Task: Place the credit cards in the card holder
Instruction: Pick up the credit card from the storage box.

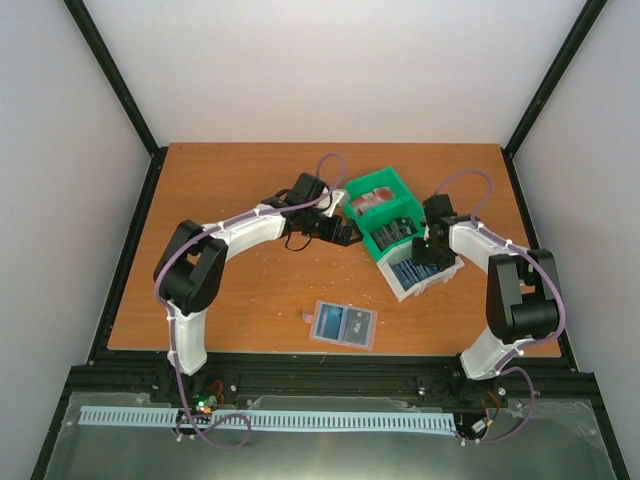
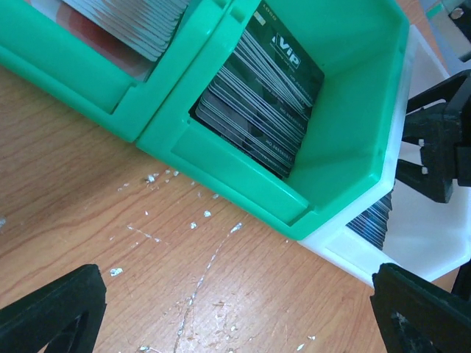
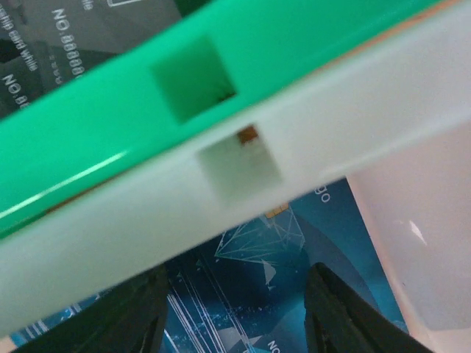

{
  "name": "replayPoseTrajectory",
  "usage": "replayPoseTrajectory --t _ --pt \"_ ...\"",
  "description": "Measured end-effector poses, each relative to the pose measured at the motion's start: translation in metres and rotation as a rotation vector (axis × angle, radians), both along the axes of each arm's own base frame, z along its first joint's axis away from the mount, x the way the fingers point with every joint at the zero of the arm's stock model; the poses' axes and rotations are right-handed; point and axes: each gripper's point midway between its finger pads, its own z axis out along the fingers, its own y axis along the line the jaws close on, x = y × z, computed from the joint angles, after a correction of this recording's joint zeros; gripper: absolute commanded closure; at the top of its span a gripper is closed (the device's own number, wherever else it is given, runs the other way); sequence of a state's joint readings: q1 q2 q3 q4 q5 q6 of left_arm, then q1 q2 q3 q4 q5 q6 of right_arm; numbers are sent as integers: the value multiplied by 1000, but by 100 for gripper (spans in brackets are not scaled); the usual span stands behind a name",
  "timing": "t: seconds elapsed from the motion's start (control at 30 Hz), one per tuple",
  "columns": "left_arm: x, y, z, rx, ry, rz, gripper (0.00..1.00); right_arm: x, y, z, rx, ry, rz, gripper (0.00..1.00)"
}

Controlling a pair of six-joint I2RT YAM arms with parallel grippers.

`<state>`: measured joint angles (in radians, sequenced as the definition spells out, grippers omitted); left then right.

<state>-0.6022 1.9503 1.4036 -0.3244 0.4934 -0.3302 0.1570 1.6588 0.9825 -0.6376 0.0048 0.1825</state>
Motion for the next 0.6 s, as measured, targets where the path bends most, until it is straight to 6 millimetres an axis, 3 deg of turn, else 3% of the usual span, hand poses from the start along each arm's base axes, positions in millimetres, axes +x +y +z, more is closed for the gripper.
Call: replayPoseTrajectory --t 0.6 --pt "0 -2 -6 2 22 -9 1 -5 5 4 61 17 -75 80"
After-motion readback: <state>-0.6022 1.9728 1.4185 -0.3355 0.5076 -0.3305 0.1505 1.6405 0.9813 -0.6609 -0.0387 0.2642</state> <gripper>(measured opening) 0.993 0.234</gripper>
